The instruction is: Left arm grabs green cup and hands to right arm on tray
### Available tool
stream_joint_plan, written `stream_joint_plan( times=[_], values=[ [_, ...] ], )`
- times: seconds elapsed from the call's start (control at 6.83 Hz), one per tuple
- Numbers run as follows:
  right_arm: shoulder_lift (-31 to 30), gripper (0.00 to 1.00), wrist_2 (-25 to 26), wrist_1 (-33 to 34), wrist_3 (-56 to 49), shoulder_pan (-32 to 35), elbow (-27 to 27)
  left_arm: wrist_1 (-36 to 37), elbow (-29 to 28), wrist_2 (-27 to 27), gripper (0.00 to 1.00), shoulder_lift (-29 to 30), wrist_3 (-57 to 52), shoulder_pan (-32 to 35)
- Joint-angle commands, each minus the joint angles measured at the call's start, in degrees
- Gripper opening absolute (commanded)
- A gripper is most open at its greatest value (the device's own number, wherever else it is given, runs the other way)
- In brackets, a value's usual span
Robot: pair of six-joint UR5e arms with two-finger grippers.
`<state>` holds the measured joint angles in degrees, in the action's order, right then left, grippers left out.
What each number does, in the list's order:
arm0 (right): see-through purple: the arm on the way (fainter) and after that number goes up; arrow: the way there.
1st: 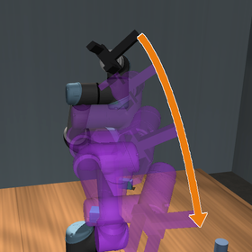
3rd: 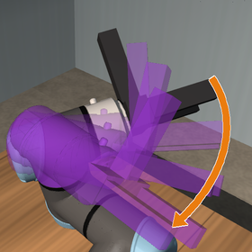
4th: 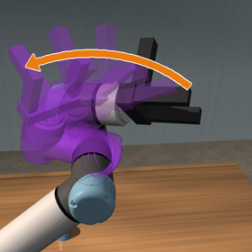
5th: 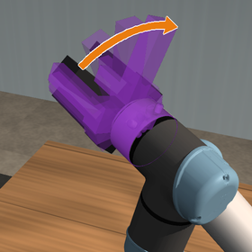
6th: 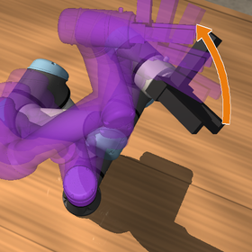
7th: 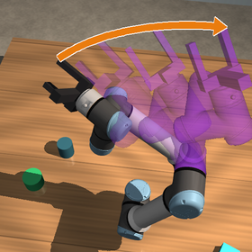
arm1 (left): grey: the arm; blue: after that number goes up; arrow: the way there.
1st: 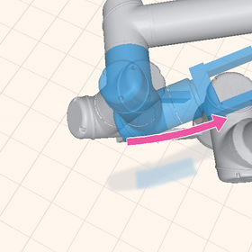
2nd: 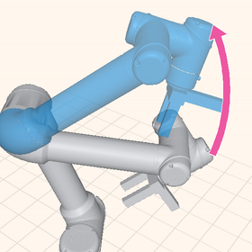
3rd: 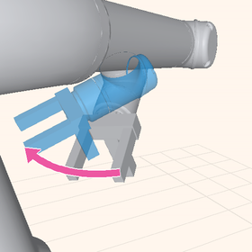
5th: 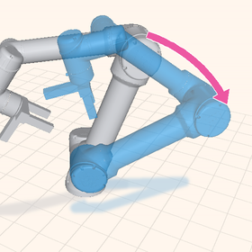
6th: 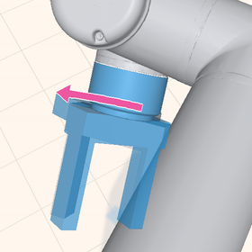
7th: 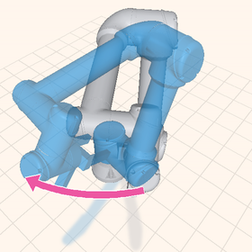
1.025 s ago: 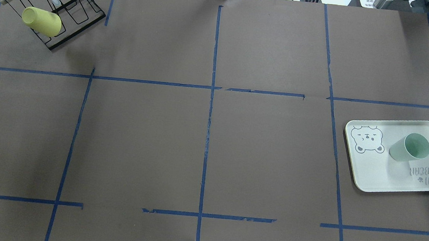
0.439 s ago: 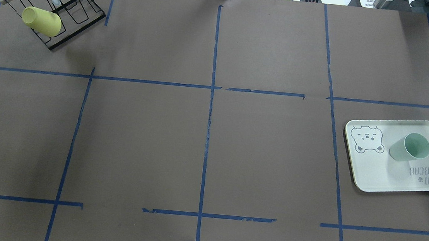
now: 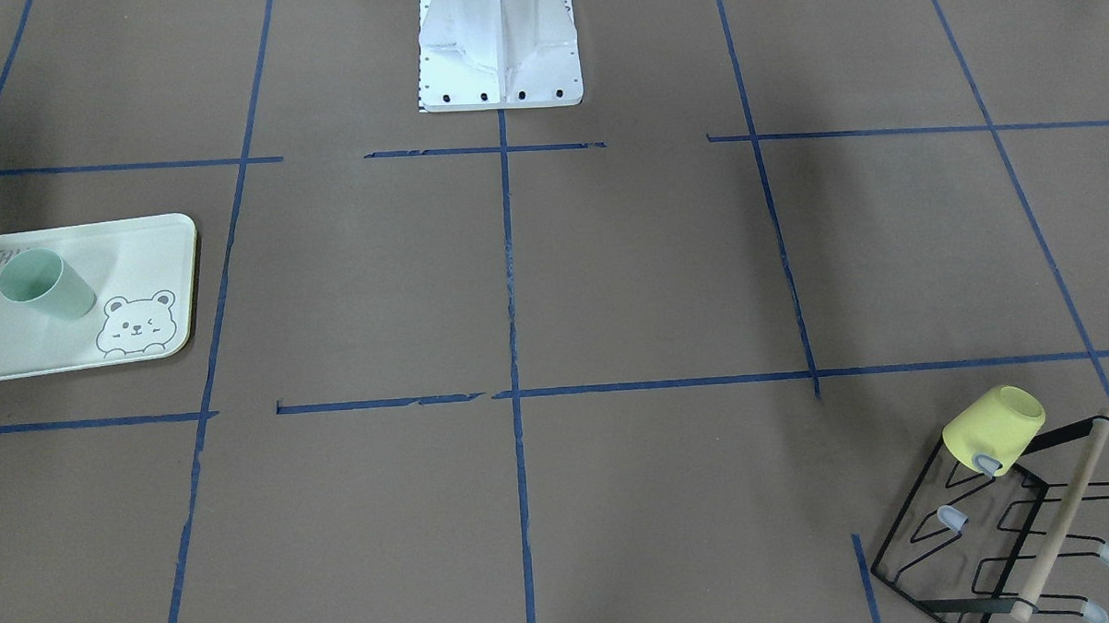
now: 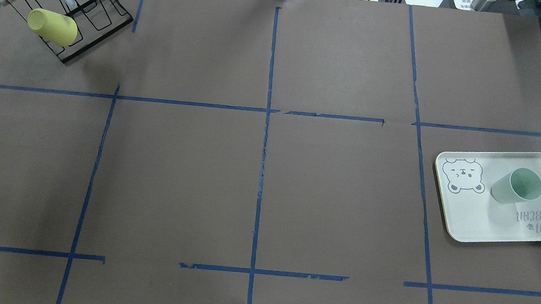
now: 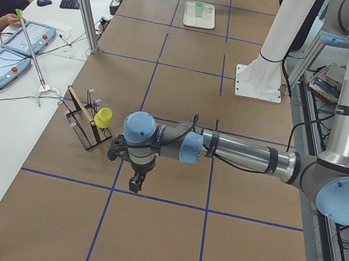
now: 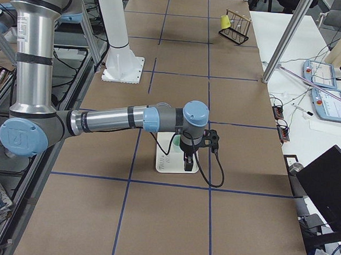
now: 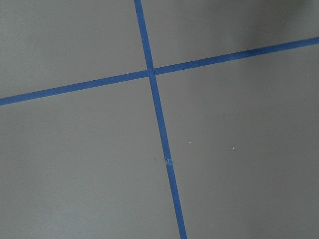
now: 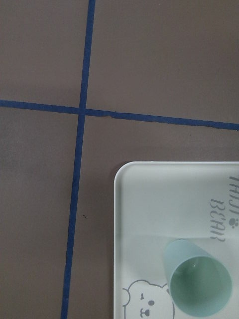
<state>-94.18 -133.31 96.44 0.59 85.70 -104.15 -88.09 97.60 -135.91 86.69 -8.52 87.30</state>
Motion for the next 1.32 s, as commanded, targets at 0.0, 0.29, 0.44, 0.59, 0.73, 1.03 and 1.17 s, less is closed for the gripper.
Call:
stream_joint_plan(
  times=[0.0,0.29,0.44,0.59,0.73,1.03,1.17],
  values=[
    [0.2,1.00,-0.4,-0.1,0.0,0.0,-0.4,-0.5,1.8,-0.2,1.00,-1.4,-0.2,0.2],
    [0.1,1.00,-0.5,0.2,0.2,0.0,-1.1,-0.1,0.9,0.6,1.00,-1.7,0.1,0.0],
    [0.1,1.00,-0.6,0.3,0.3,0.0,-1.2,-0.1,1.8,0.6,1.00,-1.7,0.2,0.1],
    [-0.2,1.00,-0.5,0.2,0.2,0.0,-1.2,-0.1,2.6,0.6,1.00,-1.7,0.2,0.0],
    [-0.3,1.00,-0.6,0.3,0.1,0.1,-1.6,-0.1,2.9,0.6,1.00,-1.8,0.2,0.1],
    [0.3,1.00,-0.6,0.6,0.3,0.0,-1.6,-0.1,3.3,0.6,1.00,-2.7,0.3,0.1],
    [-0.1,1.00,-2.9,2.2,0.3,0.3,-2.2,0.0,3.4,0.6,1.00,-2.6,0.3,0.1]
  ],
)
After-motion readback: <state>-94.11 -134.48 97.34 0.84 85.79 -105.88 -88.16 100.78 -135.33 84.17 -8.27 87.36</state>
